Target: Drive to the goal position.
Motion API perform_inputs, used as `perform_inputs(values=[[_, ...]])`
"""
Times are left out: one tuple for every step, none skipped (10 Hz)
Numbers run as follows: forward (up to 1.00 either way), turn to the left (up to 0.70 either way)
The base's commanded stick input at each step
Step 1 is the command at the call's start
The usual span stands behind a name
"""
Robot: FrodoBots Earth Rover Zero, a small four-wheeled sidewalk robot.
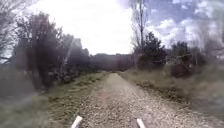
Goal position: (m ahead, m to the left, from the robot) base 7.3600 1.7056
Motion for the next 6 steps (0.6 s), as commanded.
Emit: perform_inputs(values=[[0.70, 0.00], [0.70, 0.12], [0.70, 0.28], [0.70, 0.16], [0.70, 0.00], [0.70, 0.00]])
